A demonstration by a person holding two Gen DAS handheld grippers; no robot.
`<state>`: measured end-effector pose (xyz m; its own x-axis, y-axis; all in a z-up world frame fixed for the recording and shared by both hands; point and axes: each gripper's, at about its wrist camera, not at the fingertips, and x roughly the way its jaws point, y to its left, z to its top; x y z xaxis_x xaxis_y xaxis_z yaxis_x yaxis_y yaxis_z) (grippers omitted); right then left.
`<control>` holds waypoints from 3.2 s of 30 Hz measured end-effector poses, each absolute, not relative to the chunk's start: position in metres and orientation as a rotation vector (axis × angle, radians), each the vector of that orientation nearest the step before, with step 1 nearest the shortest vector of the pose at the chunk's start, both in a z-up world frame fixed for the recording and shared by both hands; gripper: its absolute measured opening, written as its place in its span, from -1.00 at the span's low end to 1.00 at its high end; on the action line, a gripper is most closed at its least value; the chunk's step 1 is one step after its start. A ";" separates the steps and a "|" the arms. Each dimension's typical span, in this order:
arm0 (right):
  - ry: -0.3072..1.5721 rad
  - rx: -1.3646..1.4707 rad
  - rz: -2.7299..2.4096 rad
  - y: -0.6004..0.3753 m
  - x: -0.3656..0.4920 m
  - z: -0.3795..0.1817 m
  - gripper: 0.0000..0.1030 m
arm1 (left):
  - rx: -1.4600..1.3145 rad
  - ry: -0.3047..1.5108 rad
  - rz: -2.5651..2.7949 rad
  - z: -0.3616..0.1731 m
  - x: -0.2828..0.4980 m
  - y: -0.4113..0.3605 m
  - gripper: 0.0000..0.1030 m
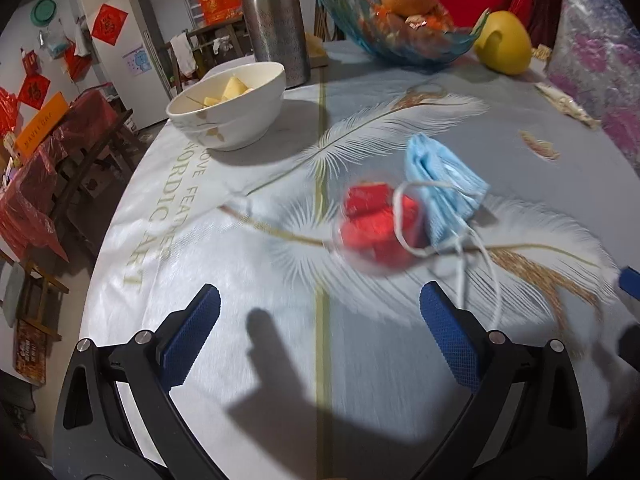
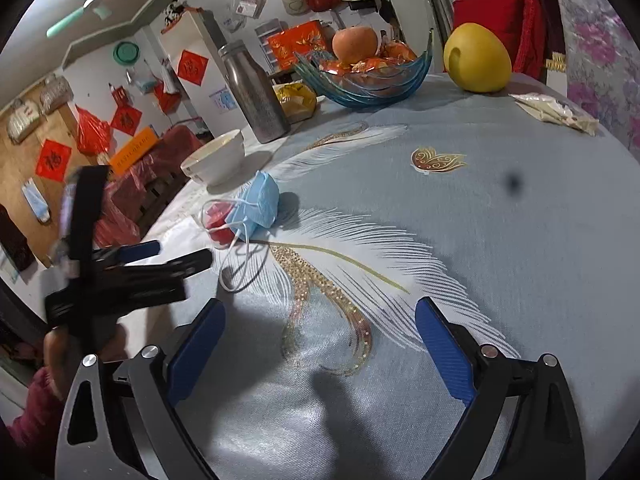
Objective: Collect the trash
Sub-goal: 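Move both open tools back toward the red candy cup and blue mask, then grasp the blue face mask with the right tool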
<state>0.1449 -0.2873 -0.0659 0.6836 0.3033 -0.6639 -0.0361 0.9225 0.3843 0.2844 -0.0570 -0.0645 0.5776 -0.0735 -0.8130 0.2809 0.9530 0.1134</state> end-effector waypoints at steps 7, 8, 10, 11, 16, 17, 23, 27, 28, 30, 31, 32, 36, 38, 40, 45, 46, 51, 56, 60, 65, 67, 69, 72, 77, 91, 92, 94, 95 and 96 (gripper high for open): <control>0.808 0.462 0.210 -0.301 0.148 -0.072 0.83 | 0.288 0.939 -0.230 -0.068 0.310 -0.079 0.87; 0.808 0.462 0.211 -0.300 0.148 -0.072 0.83 | 0.298 0.933 -0.229 -0.068 0.314 -0.085 0.87; 0.808 0.458 0.211 -0.299 0.147 -0.071 0.83 | 0.300 0.921 -0.233 -0.069 0.320 -0.092 0.87; 0.807 0.456 0.209 -0.299 0.147 -0.071 0.83 | 0.301 0.912 -0.235 -0.069 0.322 -0.094 0.87; 0.817 0.473 0.206 -0.301 0.148 -0.074 0.83 | 0.257 0.921 -0.254 -0.071 0.323 -0.082 0.87; 0.820 0.473 0.206 -0.301 0.150 -0.074 0.83 | 0.236 0.931 -0.249 -0.071 0.325 -0.076 0.87; 0.821 0.435 0.196 -0.296 0.152 -0.074 0.82 | 0.137 0.975 -0.228 -0.074 0.333 -0.052 0.88; 0.825 0.419 0.183 -0.297 0.153 -0.074 0.82 | 0.146 0.972 -0.218 -0.074 0.331 -0.048 0.89; 0.827 0.417 0.182 -0.296 0.153 -0.074 0.82 | 0.143 0.974 -0.220 -0.074 0.331 -0.044 0.89; 0.838 0.410 0.189 -0.295 0.157 -0.074 0.82 | 0.143 0.973 -0.229 -0.074 0.330 -0.038 0.89; 0.847 0.397 0.189 -0.294 0.160 -0.074 0.82 | 0.140 0.973 -0.229 -0.074 0.328 -0.034 0.89; 0.853 0.379 0.193 -0.291 0.163 -0.073 0.82 | 0.137 0.973 -0.225 -0.074 0.327 -0.031 0.89; 0.856 0.249 0.204 -0.271 0.185 -0.063 0.82 | 0.130 0.966 -0.210 -0.074 0.324 -0.026 0.89; 0.851 0.234 0.234 -0.265 0.199 -0.056 0.82 | 0.129 0.965 -0.208 -0.074 0.323 -0.025 0.89; 0.847 0.224 0.264 -0.257 0.217 -0.048 0.82 | 0.128 0.963 -0.206 -0.074 0.323 -0.026 0.89; 0.863 0.189 0.307 -0.237 0.272 -0.042 0.78 | 0.127 0.962 -0.205 -0.074 0.323 -0.025 0.89; 0.869 0.187 0.310 -0.235 0.278 -0.043 0.74 | 0.127 0.961 -0.205 -0.074 0.323 -0.025 0.89; 0.925 0.168 0.322 -0.218 0.307 -0.064 0.55 | 0.127 0.961 -0.205 -0.074 0.323 -0.025 0.89; 0.956 0.165 0.350 -0.211 0.309 -0.077 0.28 | 0.125 0.960 -0.202 -0.074 0.322 -0.024 0.89; 0.946 0.102 0.320 -0.210 0.306 -0.079 -0.41 | 0.126 0.960 -0.202 -0.074 0.322 -0.024 0.89; 0.940 0.099 0.246 -0.229 0.296 -0.078 -0.61 | 0.125 0.959 -0.201 -0.074 0.322 -0.024 0.90; 0.938 0.099 0.225 -0.237 0.294 -0.080 -0.61 | 0.125 0.959 -0.201 -0.074 0.322 -0.024 0.90; 0.938 0.122 0.227 -0.243 0.293 -0.080 -0.62 | 0.125 0.959 -0.200 -0.074 0.322 -0.024 0.90; 0.930 0.104 0.218 -0.240 0.292 -0.081 -0.60 | 0.123 0.958 -0.196 -0.073 0.322 -0.023 0.90; 0.916 0.083 0.216 -0.237 0.290 -0.081 -0.52 | 0.125 0.962 -0.196 -0.073 0.323 -0.023 0.89; 0.915 0.122 0.296 -0.232 0.289 -0.081 0.04 | 0.135 0.913 -0.230 -0.067 0.318 -0.034 0.10; 0.915 0.117 0.293 -0.231 0.290 -0.081 0.04 | 0.135 0.909 -0.234 -0.067 0.317 -0.034 0.10; 0.914 0.119 0.294 -0.232 0.290 -0.080 0.04 | 0.123 0.895 -0.245 -0.064 0.316 -0.034 0.10; 0.914 0.122 0.295 -0.232 0.290 -0.080 0.04 | 0.117 0.888 -0.248 -0.063 0.315 -0.034 0.10; 0.914 0.122 0.296 -0.232 0.290 -0.080 0.04 | 0.116 0.883 -0.249 -0.062 0.315 -0.035 0.10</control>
